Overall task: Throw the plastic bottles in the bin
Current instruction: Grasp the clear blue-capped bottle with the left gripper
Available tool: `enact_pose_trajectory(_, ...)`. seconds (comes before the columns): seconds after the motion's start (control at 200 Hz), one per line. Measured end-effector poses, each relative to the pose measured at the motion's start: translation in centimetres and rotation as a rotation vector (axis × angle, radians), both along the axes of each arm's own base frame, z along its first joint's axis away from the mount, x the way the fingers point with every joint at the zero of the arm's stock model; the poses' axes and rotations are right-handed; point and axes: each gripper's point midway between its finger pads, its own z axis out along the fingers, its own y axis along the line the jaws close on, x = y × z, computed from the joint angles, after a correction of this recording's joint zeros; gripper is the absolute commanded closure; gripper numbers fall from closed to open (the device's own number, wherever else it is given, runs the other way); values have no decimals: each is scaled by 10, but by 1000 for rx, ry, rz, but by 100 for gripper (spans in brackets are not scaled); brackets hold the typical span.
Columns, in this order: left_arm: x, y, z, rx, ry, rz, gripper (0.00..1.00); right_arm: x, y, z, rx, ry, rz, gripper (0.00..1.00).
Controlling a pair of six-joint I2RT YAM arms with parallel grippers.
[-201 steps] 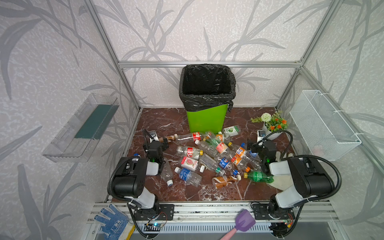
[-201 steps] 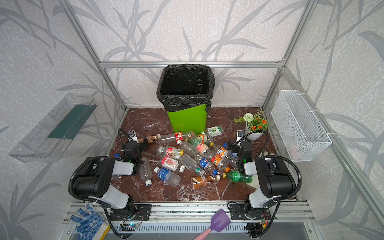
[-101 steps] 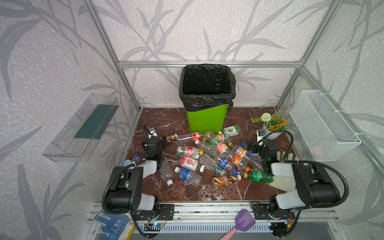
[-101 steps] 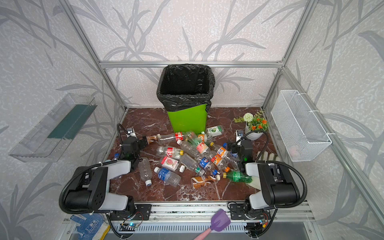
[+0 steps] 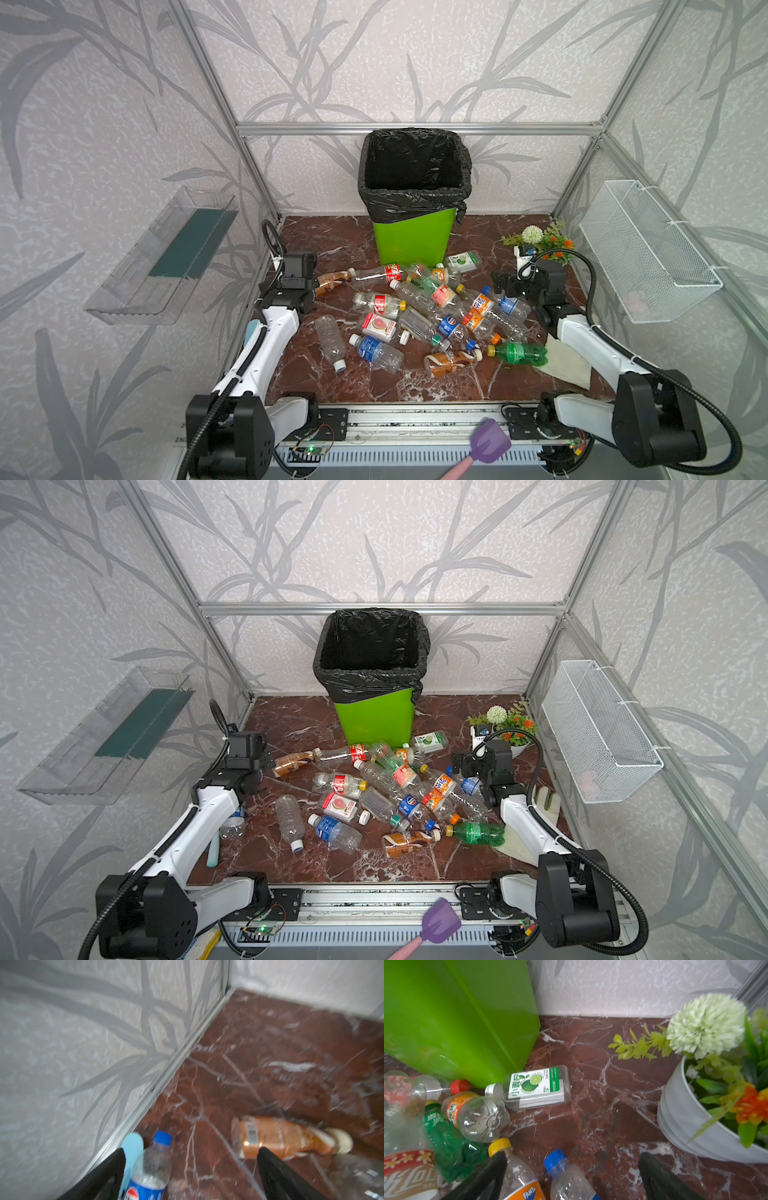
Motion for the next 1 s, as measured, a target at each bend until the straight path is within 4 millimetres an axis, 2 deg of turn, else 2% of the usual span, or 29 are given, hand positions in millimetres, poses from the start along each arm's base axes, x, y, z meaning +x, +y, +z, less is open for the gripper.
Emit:
enact_pose_trajectory(0.165, -34, 7, -41, -40, 252, 90, 1, -3, 0, -6, 8, 45, -4, 0)
enact_pose_trajectory(0.36, -53, 7, -52, -101, 315, 189, 1, -3, 0, -13, 19, 81, -12, 0)
enact_pose_trajectory(0.445, -58, 10, -54, -109, 320, 222, 1, -4, 0, -19, 18, 102, -12, 0)
enact_pose_trajectory(0.64, -67, 30, -70, -140, 363, 322, 1, -2, 1, -26, 16, 137, -13, 0)
enact_pose_trajectory(0.855, -64, 35, -85, -152, 394, 336, 3, 2, 2, -26, 24, 149, -9, 0)
enact_pose_trajectory(1.0, -66, 42, -103, -173, 428, 352, 4, 2, 3, -28, 24, 159, -8, 0)
